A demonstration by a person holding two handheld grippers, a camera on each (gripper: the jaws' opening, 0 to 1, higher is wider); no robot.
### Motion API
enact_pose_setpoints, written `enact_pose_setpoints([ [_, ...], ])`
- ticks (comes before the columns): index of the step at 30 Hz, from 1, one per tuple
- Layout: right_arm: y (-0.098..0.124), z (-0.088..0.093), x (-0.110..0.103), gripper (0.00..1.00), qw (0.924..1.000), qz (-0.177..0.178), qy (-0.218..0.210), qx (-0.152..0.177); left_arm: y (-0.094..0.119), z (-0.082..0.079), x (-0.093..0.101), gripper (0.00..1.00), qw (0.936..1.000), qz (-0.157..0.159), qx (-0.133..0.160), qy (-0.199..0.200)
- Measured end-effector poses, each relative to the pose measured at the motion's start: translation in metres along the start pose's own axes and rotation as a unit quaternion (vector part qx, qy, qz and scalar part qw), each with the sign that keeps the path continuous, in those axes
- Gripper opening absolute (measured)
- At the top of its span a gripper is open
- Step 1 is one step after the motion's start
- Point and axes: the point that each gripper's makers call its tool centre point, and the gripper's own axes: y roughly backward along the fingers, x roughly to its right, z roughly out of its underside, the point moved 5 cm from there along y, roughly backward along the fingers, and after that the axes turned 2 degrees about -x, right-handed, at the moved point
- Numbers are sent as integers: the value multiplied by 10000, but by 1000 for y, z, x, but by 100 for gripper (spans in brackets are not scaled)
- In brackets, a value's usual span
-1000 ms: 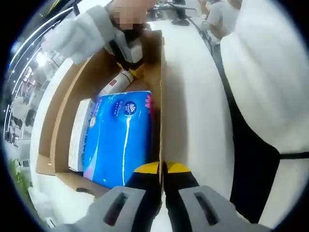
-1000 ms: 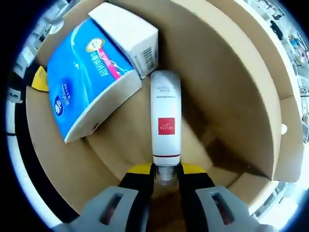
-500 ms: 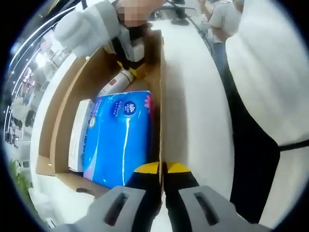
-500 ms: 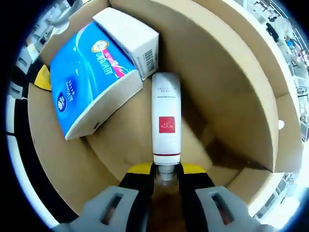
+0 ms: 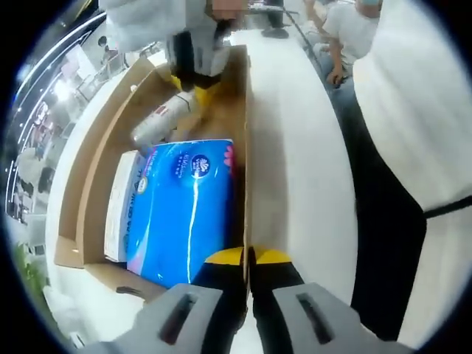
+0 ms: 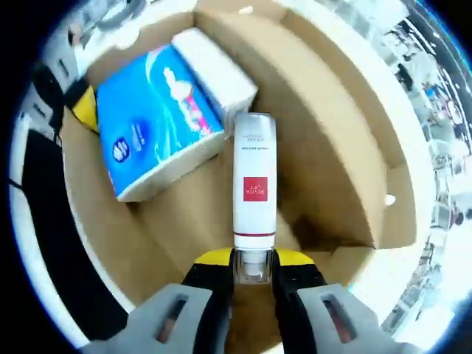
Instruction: Operate the shoe box by opening the lid, removing the specified soft item, and placing it in the target area until the item is outside and the box remains undamaged.
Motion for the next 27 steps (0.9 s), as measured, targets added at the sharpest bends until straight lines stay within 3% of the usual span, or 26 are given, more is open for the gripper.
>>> enact_pose_setpoints([
  [2,12,-6,-8,17,9966,-404,-52,715,0,0,0,2,10000,-12,-2,-26],
  [4,16,-1,-17,17,9944,-696,-315,727,0,0,0,2,10000,-18,8,-29],
  [8,13,4,-22,17,9927,-622,-543,874,0,0,0,2,10000,-18,4,-6],
  [11,18,4,-25,17,9876,-645,-807,1183,0,0,1,2,10000,-36,11,-7],
  [13,26,9,-18,17,9816,-624,-1174,1369,0,0,0,2,10000,-37,11,-6],
  [16,42,8,-7,17,9610,-841,-1759,1959,0,0,0,2,10000,-22,1,34],
  [18,49,7,-3,17,9521,-921,-1846,2256,0,0,1,2,10000,-19,-2,49],
  [20,53,8,-1,17,9463,-973,-2064,2288,0,0,0,2,9999,-30,-8,96],
  [22,58,10,-3,17,9442,-1025,-2017,2395,0,0,1,2,9999,-46,-1,94],
  [27,57,20,0,17,9465,-924,-2039,2323,0,0,1,2,9999,-98,24,57],
])
